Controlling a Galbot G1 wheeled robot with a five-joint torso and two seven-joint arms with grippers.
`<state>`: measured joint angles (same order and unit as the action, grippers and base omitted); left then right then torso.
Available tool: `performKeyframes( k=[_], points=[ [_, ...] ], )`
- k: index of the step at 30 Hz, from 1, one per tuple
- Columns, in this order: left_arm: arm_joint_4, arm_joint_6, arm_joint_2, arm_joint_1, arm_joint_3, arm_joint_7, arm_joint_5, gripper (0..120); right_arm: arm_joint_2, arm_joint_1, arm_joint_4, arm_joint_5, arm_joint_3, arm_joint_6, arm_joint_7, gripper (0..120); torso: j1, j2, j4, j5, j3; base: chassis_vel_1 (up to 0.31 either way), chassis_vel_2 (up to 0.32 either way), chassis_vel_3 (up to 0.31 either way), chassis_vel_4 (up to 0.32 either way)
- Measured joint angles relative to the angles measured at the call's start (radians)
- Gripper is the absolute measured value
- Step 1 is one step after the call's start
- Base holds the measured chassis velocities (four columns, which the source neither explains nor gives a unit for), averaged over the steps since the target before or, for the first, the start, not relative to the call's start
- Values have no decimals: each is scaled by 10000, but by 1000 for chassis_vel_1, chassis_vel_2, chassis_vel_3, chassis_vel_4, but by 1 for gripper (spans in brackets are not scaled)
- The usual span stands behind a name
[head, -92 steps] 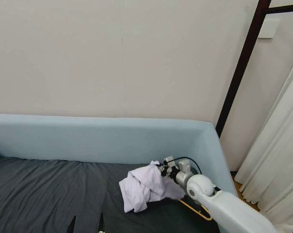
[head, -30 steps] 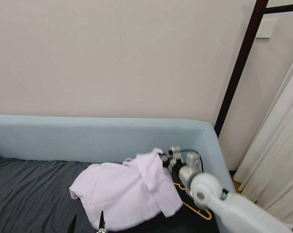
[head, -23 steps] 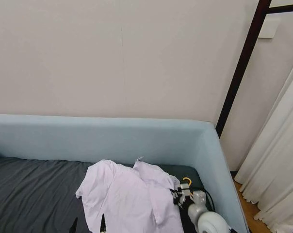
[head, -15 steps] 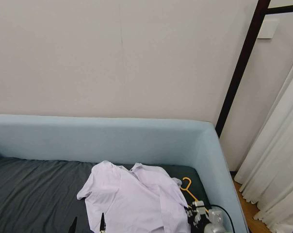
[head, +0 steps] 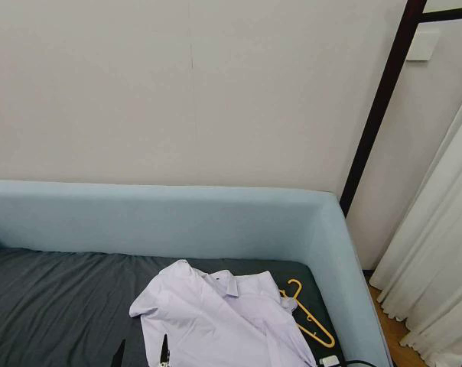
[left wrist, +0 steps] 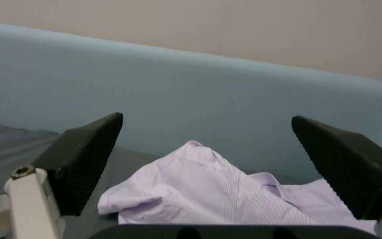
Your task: Pick up the clothes from the sofa and hang them on the clothes hanger.
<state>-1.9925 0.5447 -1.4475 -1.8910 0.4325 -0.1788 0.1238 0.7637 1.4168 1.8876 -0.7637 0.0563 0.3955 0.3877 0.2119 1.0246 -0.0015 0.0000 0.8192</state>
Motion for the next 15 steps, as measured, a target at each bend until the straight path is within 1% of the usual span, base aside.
performKeyframes(
  k=[3,5,6,11,12,15],
  points=[
    [35,-9,-5,42,-24,0,0,100,71,-11,0,30,25,74,29,0,1,0,0,0,0,0,0,0,0],
    [68,-25,-7,80,-39,0,1,100,113,-11,106,117,74,61,20,5,0,0,-2,0,1,0,0,0,0],
    [68,-25,-7,80,-39,0,1,100,113,-11,106,117,74,61,20,5,0,0,-2,0,1,0,0,0,0],
    [76,-49,66,79,0,-5,52,100,102,23,553,398,392,-347,17,27,1,-1,-1,0,0,0,0,0,0],
    [76,-49,66,79,0,-5,52,100,102,23,553,398,392,-347,17,27,1,-1,-1,0,0,0,0,0,0],
    [76,-54,100,68,4,-20,54,100,23,231,933,685,694,-482,6,41,1,-1,-1,-1,1,0,0,0,0]
  ],
)
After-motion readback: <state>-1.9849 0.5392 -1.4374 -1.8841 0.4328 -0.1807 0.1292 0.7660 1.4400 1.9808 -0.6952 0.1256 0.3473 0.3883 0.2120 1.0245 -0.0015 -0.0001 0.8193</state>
